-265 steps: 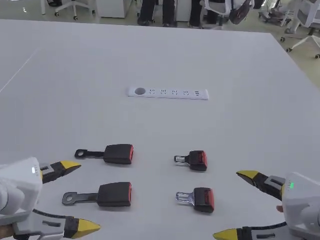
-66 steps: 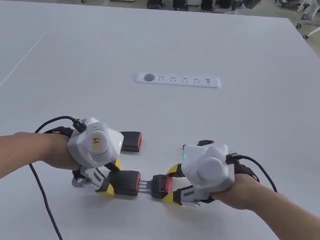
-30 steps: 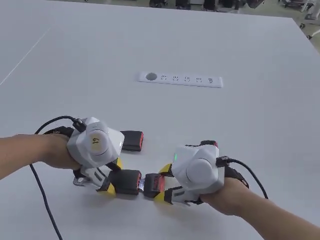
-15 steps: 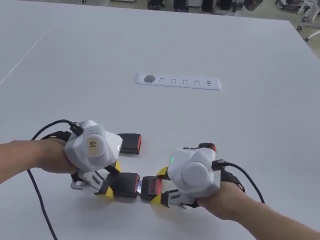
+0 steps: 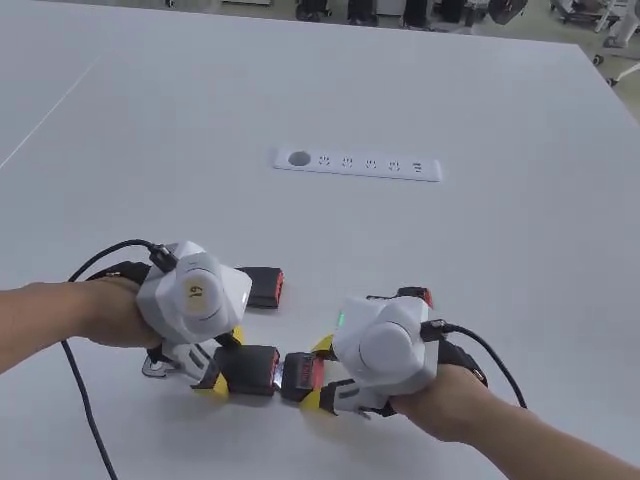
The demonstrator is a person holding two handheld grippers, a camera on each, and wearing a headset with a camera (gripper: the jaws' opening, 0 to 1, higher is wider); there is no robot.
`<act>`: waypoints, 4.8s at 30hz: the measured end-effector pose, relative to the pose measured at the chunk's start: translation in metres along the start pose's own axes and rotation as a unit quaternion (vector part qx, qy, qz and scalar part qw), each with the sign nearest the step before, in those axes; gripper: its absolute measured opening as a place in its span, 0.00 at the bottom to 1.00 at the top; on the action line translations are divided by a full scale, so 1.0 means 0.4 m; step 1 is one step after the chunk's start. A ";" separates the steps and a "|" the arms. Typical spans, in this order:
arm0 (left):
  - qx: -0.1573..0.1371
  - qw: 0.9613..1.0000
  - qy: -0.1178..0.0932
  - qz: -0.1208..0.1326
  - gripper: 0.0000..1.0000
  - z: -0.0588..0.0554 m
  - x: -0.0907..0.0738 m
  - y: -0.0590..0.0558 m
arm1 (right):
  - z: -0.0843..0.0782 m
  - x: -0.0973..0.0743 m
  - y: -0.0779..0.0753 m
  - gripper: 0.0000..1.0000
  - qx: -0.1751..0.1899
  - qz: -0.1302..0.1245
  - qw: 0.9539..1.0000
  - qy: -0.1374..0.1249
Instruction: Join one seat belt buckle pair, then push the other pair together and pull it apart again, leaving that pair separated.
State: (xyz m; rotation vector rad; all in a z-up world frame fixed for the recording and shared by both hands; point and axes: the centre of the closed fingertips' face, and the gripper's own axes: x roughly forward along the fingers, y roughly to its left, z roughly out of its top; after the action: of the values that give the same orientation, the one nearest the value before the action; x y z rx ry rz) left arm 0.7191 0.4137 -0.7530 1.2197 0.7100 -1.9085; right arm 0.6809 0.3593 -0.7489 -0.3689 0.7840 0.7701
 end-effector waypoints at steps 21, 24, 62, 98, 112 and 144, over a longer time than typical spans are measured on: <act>0.004 1.000 0.008 -0.003 0.31 0.001 0.000 0.001 | -0.005 -0.008 -0.003 0.29 -0.020 0.004 1.000 0.018; 0.004 1.000 0.008 -0.003 0.31 0.000 0.000 0.001 | -0.014 -0.018 -0.005 0.29 -0.020 0.005 1.000 0.021; -0.003 1.000 0.013 -0.008 0.32 -0.001 0.002 0.003 | -0.101 -0.090 -0.024 0.29 -0.018 0.007 0.999 0.031; -0.001 1.000 0.017 -0.008 0.33 0.000 0.002 0.007 | -0.215 -0.186 -0.039 0.30 -0.015 0.006 0.998 0.061; 0.013 1.000 0.017 -0.001 0.33 0.002 0.002 0.007 | -0.240 -0.209 -0.043 0.31 -0.013 0.008 0.997 0.071; -0.050 0.998 -0.007 0.049 0.47 -0.014 -0.082 0.011 | -0.235 -0.275 -0.066 0.45 0.022 -0.038 0.998 0.055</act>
State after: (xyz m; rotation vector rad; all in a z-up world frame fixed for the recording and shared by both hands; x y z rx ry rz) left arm 0.7345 0.4252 -0.7254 1.1570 0.7173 -1.7777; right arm 0.6035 0.2360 -0.7287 -0.4015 0.8846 0.6647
